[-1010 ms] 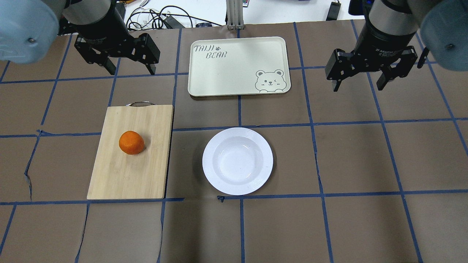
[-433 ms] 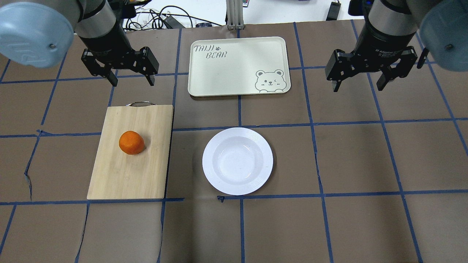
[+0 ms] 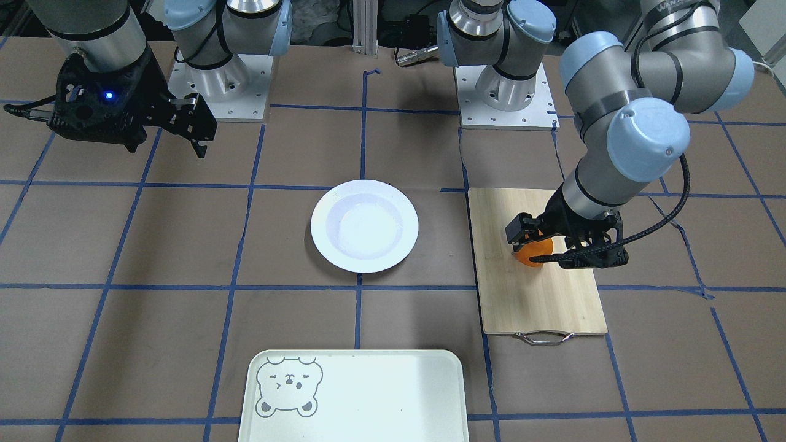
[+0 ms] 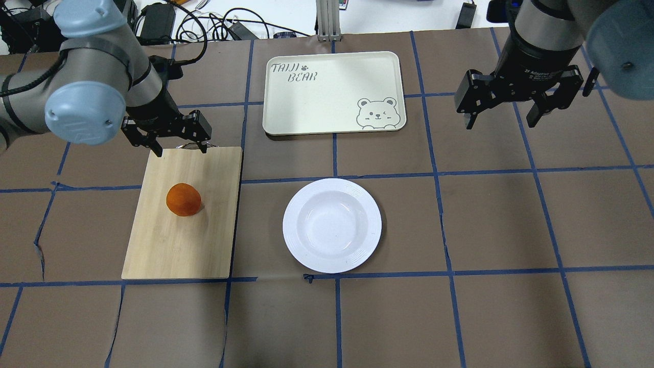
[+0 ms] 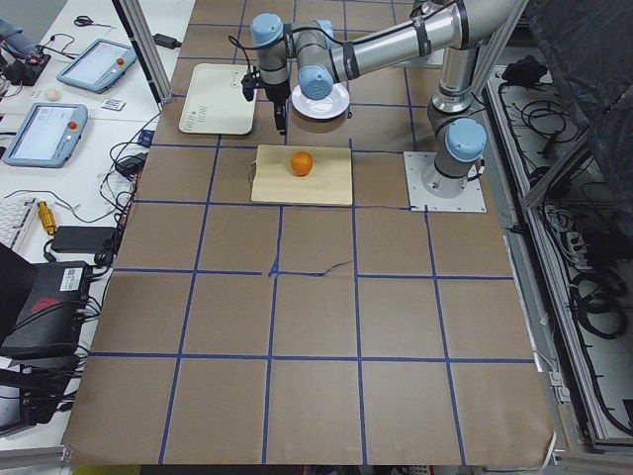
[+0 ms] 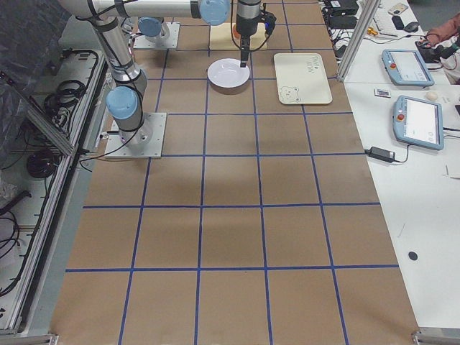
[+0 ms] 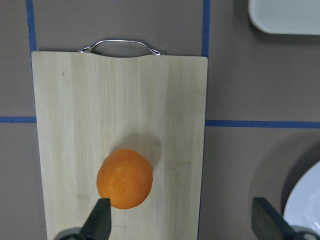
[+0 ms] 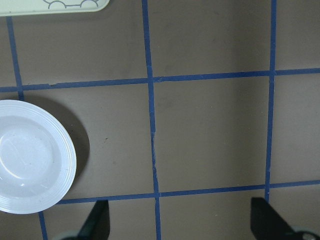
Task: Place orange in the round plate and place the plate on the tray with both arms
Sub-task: 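Lower the left gripper onto the orange on the cutting board and grasp it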
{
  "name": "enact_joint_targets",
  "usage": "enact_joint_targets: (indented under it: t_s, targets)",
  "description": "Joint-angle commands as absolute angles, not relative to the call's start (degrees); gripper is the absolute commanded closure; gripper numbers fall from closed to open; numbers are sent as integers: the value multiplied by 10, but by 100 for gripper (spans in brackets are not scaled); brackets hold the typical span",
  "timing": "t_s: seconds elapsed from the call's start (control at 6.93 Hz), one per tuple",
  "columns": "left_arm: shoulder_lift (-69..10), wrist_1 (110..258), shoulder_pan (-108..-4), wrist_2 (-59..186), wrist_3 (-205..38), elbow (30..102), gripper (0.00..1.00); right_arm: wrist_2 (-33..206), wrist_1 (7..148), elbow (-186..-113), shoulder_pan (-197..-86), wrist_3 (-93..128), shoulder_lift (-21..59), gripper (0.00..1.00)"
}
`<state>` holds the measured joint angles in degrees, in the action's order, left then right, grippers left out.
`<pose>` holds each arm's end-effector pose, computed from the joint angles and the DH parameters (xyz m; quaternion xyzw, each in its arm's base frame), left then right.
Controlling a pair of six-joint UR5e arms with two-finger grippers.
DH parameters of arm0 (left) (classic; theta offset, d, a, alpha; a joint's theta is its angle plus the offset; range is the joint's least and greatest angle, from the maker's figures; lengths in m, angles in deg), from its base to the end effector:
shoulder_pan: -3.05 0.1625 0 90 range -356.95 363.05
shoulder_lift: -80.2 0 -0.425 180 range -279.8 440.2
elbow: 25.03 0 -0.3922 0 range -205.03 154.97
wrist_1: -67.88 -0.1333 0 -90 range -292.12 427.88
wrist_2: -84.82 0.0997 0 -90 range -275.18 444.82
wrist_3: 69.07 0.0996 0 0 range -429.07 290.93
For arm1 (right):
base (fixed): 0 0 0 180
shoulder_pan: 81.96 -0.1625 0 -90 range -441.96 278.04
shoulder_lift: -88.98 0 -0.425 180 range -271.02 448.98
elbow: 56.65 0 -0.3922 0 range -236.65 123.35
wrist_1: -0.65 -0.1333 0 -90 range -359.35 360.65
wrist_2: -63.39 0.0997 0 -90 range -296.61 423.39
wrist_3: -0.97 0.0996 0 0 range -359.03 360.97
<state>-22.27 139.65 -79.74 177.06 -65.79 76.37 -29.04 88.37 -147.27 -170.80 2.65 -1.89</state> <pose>-0.0606 -0.5518 0.3099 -0.0333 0.9980 0.0508 0.0149 0.1193 -0.4844 0.4862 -0.0244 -0.9993 -0.0176 0.0213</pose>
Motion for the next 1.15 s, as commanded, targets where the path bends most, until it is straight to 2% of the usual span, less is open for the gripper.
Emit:
enact_joint_targets:
  t_s: [0.0,0.29,0.58,0.72,0.87,1.01]
  targets:
    - [-253,1367,-783,1824,-657,817,0,-291,884,-1474,-1708,26,-19,0]
    - [-279,1357,-783,1808,-655,831,2,-291,883,-1474,-1708,26,-19,0]
    - [-294,1349,-783,1808,-642,835,15,-291,883,-1474,-1708,26,-19,0]
    - [-297,1349,-783,1810,-621,834,55,-291,884,-1474,-1708,26,-19,0]
    - [-288,1351,-784,1809,-620,826,86,-291,884,-1474,-1708,26,-19,0]
    - [-279,1370,-802,1809,-630,814,92,-291,884,-1474,-1708,26,-19,0]
